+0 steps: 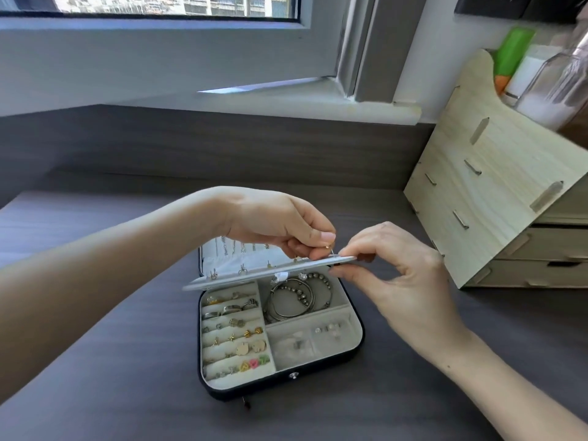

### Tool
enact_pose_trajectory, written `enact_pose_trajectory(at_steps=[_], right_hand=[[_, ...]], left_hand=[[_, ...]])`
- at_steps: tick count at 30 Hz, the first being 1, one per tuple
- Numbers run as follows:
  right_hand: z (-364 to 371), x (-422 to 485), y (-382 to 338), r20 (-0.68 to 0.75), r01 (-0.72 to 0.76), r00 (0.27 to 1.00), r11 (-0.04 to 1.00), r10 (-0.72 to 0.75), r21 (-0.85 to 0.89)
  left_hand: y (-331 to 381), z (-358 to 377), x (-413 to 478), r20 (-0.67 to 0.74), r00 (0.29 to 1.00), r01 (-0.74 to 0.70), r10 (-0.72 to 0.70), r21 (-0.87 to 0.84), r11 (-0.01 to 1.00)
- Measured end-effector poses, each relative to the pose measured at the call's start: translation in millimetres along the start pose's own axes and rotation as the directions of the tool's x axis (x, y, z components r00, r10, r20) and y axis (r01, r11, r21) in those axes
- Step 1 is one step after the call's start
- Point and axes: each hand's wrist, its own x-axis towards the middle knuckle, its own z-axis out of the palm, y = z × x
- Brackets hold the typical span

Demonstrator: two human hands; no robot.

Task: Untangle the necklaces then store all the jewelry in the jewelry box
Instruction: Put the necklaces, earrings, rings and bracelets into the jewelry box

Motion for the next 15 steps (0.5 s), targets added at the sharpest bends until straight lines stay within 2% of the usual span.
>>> enact_pose_trajectory(at_steps=[10,15], right_hand=[[0.2,-0.7,-1.3,0.007,-0.006,1.000,1.000,0.006,0.003],[0.0,-0.3,-0.2,0.012,-0.010,1.000,1.000,0.010,0.001]], left_hand=[[4.6,-1.9,2.2,0.123,0.992,-0.023,0.009,0.114,0.993],[-4.3,-2.7,4.6,-0.008,1.000,0.029,-0.029,0.050,0.998]])
